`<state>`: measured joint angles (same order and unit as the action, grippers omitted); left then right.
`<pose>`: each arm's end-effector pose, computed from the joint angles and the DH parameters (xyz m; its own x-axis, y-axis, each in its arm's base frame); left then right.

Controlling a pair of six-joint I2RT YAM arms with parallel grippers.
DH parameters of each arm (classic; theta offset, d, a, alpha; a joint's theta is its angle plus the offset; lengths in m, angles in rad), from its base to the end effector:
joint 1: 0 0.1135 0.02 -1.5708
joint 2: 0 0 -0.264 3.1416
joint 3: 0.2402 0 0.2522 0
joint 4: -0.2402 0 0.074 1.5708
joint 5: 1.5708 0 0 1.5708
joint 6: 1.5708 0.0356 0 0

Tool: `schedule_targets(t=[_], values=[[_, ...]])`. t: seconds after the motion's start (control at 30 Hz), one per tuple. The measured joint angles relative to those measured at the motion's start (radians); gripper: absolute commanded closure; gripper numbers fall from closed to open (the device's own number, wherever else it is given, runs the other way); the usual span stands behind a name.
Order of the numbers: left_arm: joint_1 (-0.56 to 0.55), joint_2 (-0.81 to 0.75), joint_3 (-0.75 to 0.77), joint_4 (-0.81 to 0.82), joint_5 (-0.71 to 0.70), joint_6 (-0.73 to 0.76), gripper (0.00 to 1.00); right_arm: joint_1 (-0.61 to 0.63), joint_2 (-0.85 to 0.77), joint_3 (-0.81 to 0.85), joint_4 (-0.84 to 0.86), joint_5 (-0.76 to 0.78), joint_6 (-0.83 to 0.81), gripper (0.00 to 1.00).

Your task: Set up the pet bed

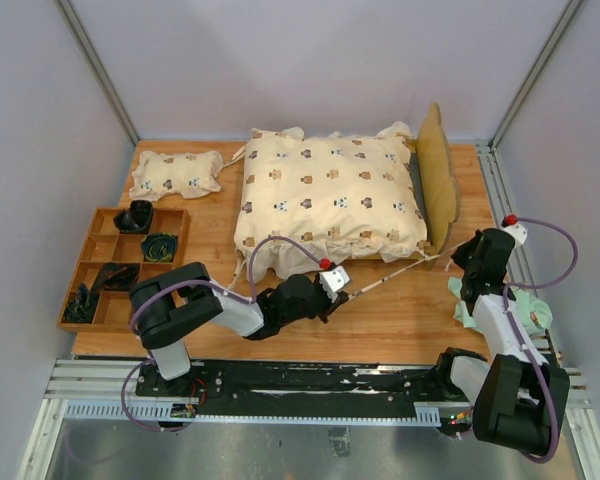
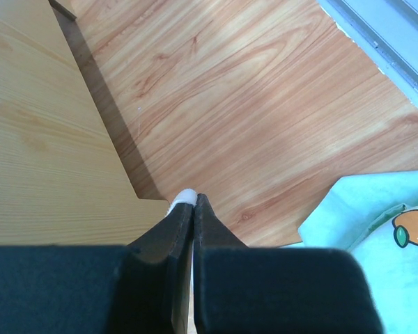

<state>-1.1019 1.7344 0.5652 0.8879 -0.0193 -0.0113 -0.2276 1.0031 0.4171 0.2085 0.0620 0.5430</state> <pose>0.1449 -0.2845 0.1415 -0.1354 0.2423 -0.9607 0.8821 0.4711 -0.0055 0.2110 -0.0511 0.2102 -0.1621 0.5669 -0.8077 0.4264 0.7784 0.4608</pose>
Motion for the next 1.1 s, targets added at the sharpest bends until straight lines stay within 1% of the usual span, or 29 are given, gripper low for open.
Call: schedule_targets(t=[0.23,0.37,0.4,0.43,0.47,0.5,0.53,0.57,0.6,0.67,0.73,0.77,0.8,0.83,0.9,0.93,1.0,1.1], values=[[0.0,0.071,-0.028,0.057,-0.048,-0.024,1.0,-0.002,0.007,0.004,-0.007,-0.011,-0.023,1.0],[0.0,0.135,-0.018,0.099,-0.04,-0.056,1.0,-0.002,0.009,0.034,-0.04,-0.025,-0.045,1.0],[0.0,0.142,-0.014,0.106,-0.037,-0.064,0.96,-0.002,0.009,0.042,-0.05,-0.028,-0.051,1.0],[0.0,0.145,-0.01,0.106,-0.029,-0.072,0.83,-0.003,0.008,0.047,-0.055,-0.031,-0.055,0.97],[0.0,0.145,-0.007,0.106,-0.023,-0.077,0.68,-0.003,0.008,0.05,-0.057,-0.036,-0.057,0.86],[0.0,0.145,-0.004,0.105,-0.014,-0.087,0.5,-0.003,0.007,0.051,-0.058,-0.044,-0.06,0.71],[0.0,0.142,-0.003,0.1,-0.005,-0.108,0.39,-0.005,0.005,0.055,-0.061,-0.055,-0.069,0.6],[0.0,0.135,-0.003,0.093,0.0,-0.107,0.32,-0.007,0.003,0.067,-0.081,-0.061,-0.074,0.54],[0.0,0.123,-0.003,0.078,0.007,-0.119,0.27,-0.01,-0.002,0.087,-0.105,-0.067,-0.074,0.53],[0.0,0.078,-0.004,0.042,0.015,-0.135,0.21,-0.013,-0.021,0.134,-0.17,-0.072,-0.072,0.52],[0.0,0.008,-0.004,0.011,0.016,-0.148,0.18,-0.014,-0.063,0.177,-0.239,-0.074,-0.073,0.52],[0.0,-0.037,-0.003,-0.009,0.013,-0.152,0.15,-0.014,-0.099,0.192,-0.276,-0.073,-0.073,0.53],[0.0,-0.081,0.0,-0.027,0.008,-0.153,0.04,-0.014,-0.139,0.2,-0.307,-0.075,-0.073,0.55],[0.0,-0.122,0.011,-0.053,-0.002,-0.151,0.01,-0.014,-0.182,0.202,-0.338,-0.082,-0.074,0.56],[0.004,-0.178,0.055,-0.12,-0.024,-0.147,0.01,-0.014,-0.253,0.203,-0.391,-0.108,-0.077,0.58],[0.01,-0.203,0.101,-0.175,-0.036,-0.148,0.01,-0.014,-0.286,0.207,-0.423,-0.119,-0.077,0.58],[0.027,-0.217,0.13,-0.212,-0.042,-0.147,0.01,-0.002,-0.345,0.212,-0.475,-0.142,-0.077,0.59],[0.076,-0.272,0.16,-0.301,-0.077,-0.147,0.01,0.052,-0.429,0.213,-0.541,-0.169,-0.071,0.6]])
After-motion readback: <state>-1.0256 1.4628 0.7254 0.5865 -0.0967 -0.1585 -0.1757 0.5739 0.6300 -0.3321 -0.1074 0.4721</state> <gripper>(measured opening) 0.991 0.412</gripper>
